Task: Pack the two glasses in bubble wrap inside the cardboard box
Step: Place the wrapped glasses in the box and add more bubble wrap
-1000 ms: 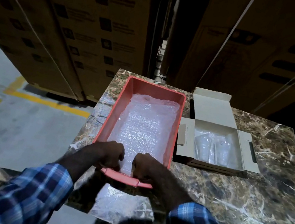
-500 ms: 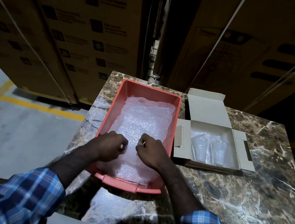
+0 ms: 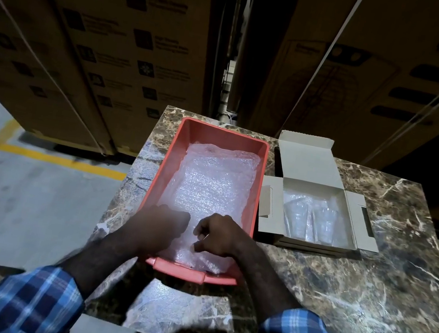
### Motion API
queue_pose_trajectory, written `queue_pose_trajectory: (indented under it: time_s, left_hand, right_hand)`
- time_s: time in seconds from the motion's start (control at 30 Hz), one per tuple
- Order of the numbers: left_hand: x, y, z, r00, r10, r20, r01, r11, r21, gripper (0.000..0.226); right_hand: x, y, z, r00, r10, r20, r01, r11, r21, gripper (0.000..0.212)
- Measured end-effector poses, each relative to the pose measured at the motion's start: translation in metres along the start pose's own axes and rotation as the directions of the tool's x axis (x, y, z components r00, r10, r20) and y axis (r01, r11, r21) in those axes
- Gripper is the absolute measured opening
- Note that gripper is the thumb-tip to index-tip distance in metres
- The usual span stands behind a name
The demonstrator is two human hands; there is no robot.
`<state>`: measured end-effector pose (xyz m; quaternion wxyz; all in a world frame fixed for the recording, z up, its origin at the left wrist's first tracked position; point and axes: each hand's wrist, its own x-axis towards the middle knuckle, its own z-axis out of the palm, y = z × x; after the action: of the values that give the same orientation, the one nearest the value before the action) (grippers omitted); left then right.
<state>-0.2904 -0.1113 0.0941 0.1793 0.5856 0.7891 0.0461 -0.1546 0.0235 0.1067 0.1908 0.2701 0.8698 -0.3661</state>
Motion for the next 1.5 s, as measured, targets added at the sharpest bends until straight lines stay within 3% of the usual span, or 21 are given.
queue_pose_trajectory:
  time_s: [0.1,0.2,0.33,0.5,0.93,1.0,1.1,1.2,1.23,1.3,1.33,1.43,1.5]
  left_hand:
    - [-0.004,0.001,0.003,0.999,0.037,-0.032,-0.037,0.999,-0.015,0.014]
    - [-0.007,0.002,0.004,0.997,0.063,-0.042,-0.065,0.997,-0.043,0.013]
    - [-0.009,0.005,0.002,0.994,0.091,-0.065,-0.095,0.994,-0.052,0.01]
    - [-0.011,0.005,0.001,0.993,0.087,-0.078,-0.09,0.995,-0.041,0.009]
    - [-0.013,0.008,-0.007,0.993,0.101,0.059,-0.101,0.995,-0.012,0.014]
    - [-0.012,0.009,-0.008,0.991,0.11,-0.082,-0.115,0.992,-0.058,0.02]
    - [-0.008,0.01,-0.01,0.928,0.054,-0.368,-0.103,0.988,-0.114,0.038]
    - [0.002,0.007,-0.015,0.918,0.031,-0.395,-0.066,0.995,-0.076,0.053]
    - [0.006,0.007,-0.016,0.921,0.024,-0.389,-0.054,0.996,-0.065,0.048]
    - [0.012,0.005,-0.022,0.914,0.017,-0.405,-0.043,0.998,-0.054,0.013]
    - [0.015,0.004,-0.026,0.907,0.003,-0.422,-0.041,0.996,-0.08,0.005]
    - [0.022,0.0,-0.036,0.87,-0.062,-0.49,-0.06,0.972,-0.229,0.009]
    - [0.024,-0.003,-0.045,0.85,-0.08,-0.521,-0.098,0.947,-0.305,0.008]
  right_hand:
    - [0.001,0.0,0.007,0.999,0.002,-0.045,-0.004,0.999,-0.052,0.011]
    - [0.002,0.0,0.009,0.995,0.037,-0.094,-0.049,0.99,-0.133,0.012]
    - [0.001,-0.003,0.009,0.998,0.03,-0.048,-0.036,0.99,-0.133,0.006]
    - [0.002,0.001,0.013,1.0,-0.004,0.021,0.006,0.996,-0.087,0.024]
    - [-0.003,-0.002,0.012,0.942,0.044,-0.333,-0.057,0.998,-0.029,0.011]
    - [-0.004,-0.003,0.01,0.921,-0.003,-0.389,-0.017,0.999,-0.047,0.008]
    - [-0.004,-0.004,0.008,0.884,-0.094,-0.458,0.066,0.995,-0.078,0.017]
    - [-0.004,-0.005,0.003,0.83,-0.187,-0.525,0.162,0.982,-0.094,0.016]
    - [-0.004,-0.006,0.0,0.808,-0.216,-0.548,0.198,0.976,-0.093,0.012]
    - [-0.006,-0.008,-0.008,0.784,-0.248,-0.57,0.242,0.966,-0.088,0.004]
    - [-0.007,-0.007,-0.011,0.787,-0.254,-0.563,0.247,0.965,-0.089,0.012]
    - [-0.01,0.001,-0.021,0.804,-0.264,-0.533,0.206,0.964,-0.167,0.03]
    - [-0.011,0.007,-0.026,0.8,-0.274,-0.533,0.156,0.954,-0.256,0.016]
